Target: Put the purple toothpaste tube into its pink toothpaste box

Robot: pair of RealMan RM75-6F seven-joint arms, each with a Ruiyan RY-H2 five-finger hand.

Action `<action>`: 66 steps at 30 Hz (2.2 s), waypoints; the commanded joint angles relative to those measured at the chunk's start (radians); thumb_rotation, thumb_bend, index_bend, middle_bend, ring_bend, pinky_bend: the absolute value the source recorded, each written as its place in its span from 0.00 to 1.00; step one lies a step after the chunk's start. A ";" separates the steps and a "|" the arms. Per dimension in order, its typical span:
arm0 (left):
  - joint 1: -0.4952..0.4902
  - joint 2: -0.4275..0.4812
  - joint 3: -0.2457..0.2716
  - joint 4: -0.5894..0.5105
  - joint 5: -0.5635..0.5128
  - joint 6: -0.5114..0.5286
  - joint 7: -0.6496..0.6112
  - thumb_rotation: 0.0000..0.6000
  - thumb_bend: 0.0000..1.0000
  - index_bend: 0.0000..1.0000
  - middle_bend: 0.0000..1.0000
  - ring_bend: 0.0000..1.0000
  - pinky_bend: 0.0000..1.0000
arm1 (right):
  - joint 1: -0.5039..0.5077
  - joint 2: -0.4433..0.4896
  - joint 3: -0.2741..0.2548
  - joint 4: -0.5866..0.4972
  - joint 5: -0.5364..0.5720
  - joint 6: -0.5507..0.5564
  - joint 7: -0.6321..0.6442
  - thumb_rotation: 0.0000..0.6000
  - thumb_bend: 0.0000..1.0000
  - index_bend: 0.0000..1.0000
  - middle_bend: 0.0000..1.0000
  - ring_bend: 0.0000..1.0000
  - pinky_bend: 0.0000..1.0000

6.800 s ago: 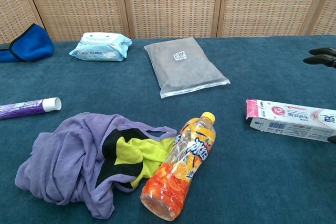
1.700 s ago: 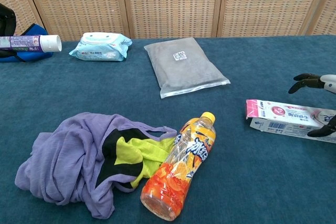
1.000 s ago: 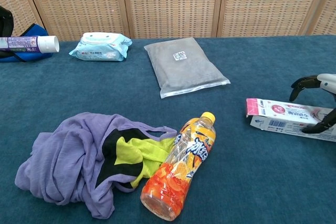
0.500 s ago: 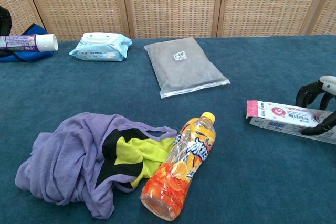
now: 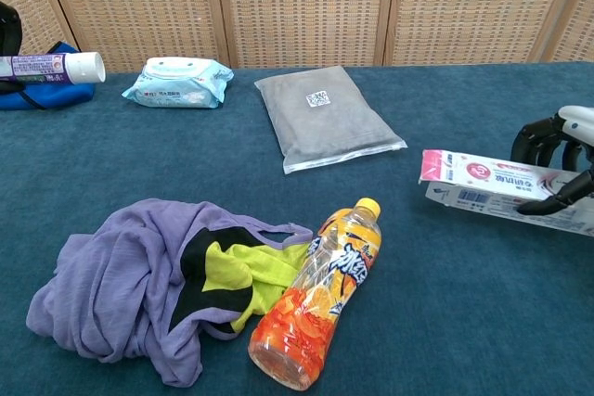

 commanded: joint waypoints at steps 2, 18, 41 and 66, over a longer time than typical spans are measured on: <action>-0.002 0.011 0.000 -0.027 0.012 0.006 0.010 1.00 0.27 0.89 0.65 0.55 0.50 | 0.007 0.031 0.025 -0.089 -0.020 0.036 0.008 1.00 0.07 0.59 0.54 0.44 0.52; -0.082 0.200 0.003 -0.287 0.016 -0.165 0.081 1.00 0.27 0.89 0.65 0.55 0.50 | 0.043 0.097 0.051 -0.378 -0.057 0.065 -0.060 1.00 0.07 0.59 0.54 0.44 0.52; -0.165 0.309 -0.020 -0.541 -0.152 -0.320 0.323 1.00 0.27 0.89 0.65 0.55 0.50 | 0.143 -0.013 0.081 -0.387 -0.034 0.013 -0.160 1.00 0.07 0.59 0.54 0.44 0.52; -0.186 0.272 -0.007 -0.558 -0.173 -0.322 0.360 1.00 0.27 0.89 0.65 0.55 0.50 | 0.191 -0.051 0.128 -0.410 0.084 -0.004 -0.229 1.00 0.07 0.59 0.54 0.44 0.52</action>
